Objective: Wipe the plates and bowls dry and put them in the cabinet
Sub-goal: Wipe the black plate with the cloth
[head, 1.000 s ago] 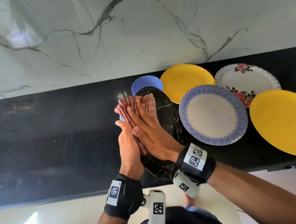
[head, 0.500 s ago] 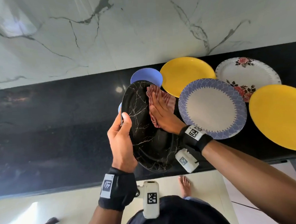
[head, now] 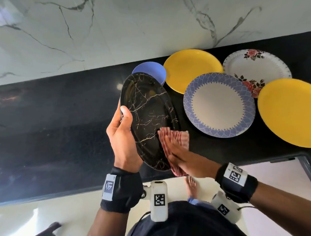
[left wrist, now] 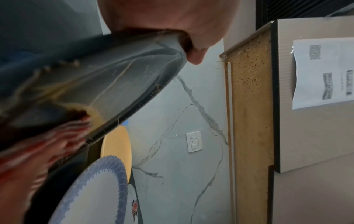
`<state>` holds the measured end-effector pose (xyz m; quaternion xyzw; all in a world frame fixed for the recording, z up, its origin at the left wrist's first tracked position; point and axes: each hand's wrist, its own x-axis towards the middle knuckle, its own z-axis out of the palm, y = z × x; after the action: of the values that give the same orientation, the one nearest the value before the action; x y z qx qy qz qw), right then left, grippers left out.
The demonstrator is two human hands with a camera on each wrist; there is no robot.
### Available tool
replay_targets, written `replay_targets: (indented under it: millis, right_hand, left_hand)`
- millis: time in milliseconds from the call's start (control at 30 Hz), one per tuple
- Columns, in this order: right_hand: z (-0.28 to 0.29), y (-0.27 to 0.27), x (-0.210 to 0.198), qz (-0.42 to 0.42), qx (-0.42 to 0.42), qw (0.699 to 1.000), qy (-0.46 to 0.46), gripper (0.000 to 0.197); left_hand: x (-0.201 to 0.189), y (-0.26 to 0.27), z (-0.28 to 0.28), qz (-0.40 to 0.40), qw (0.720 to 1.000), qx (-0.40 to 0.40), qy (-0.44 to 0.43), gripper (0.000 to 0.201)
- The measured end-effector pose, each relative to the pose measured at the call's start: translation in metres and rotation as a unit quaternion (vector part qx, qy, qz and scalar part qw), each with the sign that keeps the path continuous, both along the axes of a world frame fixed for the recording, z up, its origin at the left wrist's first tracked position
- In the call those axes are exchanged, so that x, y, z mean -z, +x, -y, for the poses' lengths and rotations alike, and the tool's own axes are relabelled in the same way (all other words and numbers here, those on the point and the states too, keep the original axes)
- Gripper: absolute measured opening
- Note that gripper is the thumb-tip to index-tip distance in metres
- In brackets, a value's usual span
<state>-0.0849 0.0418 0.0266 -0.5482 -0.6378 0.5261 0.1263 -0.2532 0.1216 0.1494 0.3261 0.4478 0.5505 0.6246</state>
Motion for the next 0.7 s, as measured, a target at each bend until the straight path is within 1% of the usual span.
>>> replay_targets:
  millis: [67, 133, 267, 333, 400, 467, 500, 600, 700]
  right_hand:
    - [0.009, -0.004, -0.013, -0.018, -0.033, 0.999, 0.009, 0.063]
    - [0.016, -0.012, -0.026, -0.031, -0.058, 0.997, 0.040, 0.063]
    - [0.015, -0.023, -0.044, -0.049, -0.089, 0.988, 0.117, 0.064]
    - [0.014, -0.028, -0.049, -0.030, -0.104, 0.979, 0.175, 0.066]
    - [0.012, -0.033, -0.050, -0.001, -0.099, 0.965, 0.244, 0.068]
    - [0.010, -0.036, -0.049, 0.016, -0.060, 0.942, 0.329, 0.067]
    - [0.009, -0.037, -0.047, 0.028, -0.037, 0.925, 0.376, 0.064]
    - [0.008, -0.038, -0.039, 0.089, 0.013, 0.862, 0.500, 0.057]
    - [0.008, -0.040, -0.032, 0.132, 0.041, 0.809, 0.572, 0.059]
  left_hand:
    - [-0.002, 0.002, -0.002, 0.000, 1.000, -0.008, 0.001, 0.045]
    - [-0.005, 0.003, -0.004, -0.011, 1.000, -0.005, 0.008, 0.046]
    - [-0.006, 0.004, -0.006, -0.034, 0.999, -0.013, -0.002, 0.040]
    - [-0.006, 0.003, -0.006, -0.040, 0.999, -0.013, -0.014, 0.041]
    - [-0.008, 0.002, -0.008, -0.043, 0.999, -0.022, -0.024, 0.043]
    - [-0.009, 0.002, -0.010, -0.040, 0.998, -0.032, -0.031, 0.044]
    - [-0.009, 0.002, -0.011, -0.040, 0.998, -0.034, -0.031, 0.044]
    - [-0.008, 0.003, -0.009, -0.039, 0.998, -0.042, -0.032, 0.038]
    - [-0.008, 0.004, -0.004, -0.032, 0.997, -0.049, -0.054, 0.036]
